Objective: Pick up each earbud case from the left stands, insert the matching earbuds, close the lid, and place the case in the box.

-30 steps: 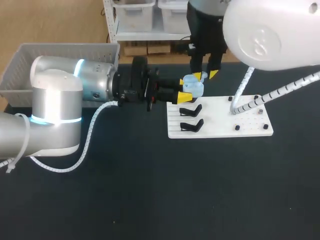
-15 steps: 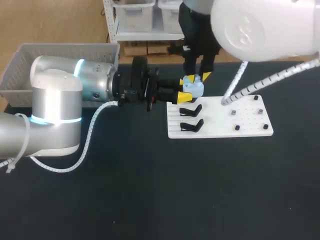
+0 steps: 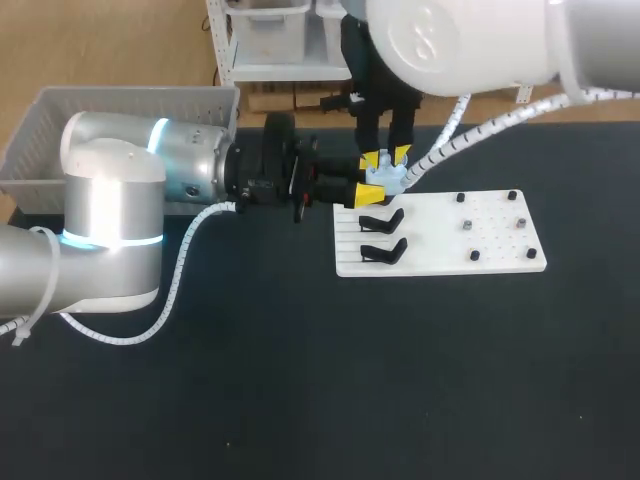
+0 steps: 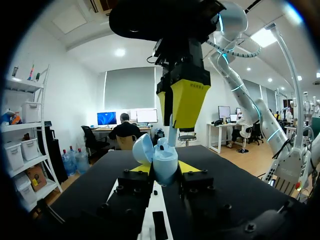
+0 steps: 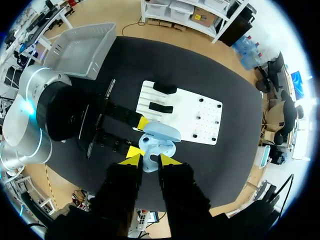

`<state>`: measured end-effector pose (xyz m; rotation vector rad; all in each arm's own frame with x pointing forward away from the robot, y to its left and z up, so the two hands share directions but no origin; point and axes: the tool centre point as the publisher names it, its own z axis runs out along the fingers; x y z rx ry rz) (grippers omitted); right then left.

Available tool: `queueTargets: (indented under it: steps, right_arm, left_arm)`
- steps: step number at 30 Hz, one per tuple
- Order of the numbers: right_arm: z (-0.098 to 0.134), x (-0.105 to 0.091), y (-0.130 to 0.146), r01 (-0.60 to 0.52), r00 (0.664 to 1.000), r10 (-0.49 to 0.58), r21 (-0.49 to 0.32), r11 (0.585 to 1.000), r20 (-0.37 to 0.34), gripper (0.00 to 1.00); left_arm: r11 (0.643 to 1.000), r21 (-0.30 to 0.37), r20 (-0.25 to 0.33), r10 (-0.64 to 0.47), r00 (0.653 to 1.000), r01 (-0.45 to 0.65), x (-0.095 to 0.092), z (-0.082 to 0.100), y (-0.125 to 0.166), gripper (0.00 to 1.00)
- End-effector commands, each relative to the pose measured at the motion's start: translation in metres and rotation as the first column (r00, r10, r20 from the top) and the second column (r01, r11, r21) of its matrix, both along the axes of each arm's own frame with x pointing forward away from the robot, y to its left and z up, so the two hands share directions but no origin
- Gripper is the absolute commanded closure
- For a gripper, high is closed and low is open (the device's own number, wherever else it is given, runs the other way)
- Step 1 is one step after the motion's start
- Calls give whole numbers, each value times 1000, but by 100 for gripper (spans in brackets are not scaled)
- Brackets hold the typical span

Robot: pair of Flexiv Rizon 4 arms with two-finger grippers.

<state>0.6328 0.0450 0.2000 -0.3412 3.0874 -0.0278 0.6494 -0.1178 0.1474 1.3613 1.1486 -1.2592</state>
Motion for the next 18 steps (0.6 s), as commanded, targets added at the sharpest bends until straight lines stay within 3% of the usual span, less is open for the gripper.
queueTargets:
  steps: [1,18]
  right_arm:
    - [-2,3,0,2,1000,-2,-5,1000,-6,100]
    - [-8,8,2,10,1000,-10,-9,1000,-7,100]
  left_arm:
    - [1000,-4,4,6,1000,-6,-1,-1,0,100]
    - [1000,-4,4,6,1000,-6,-1,-1,0,100]
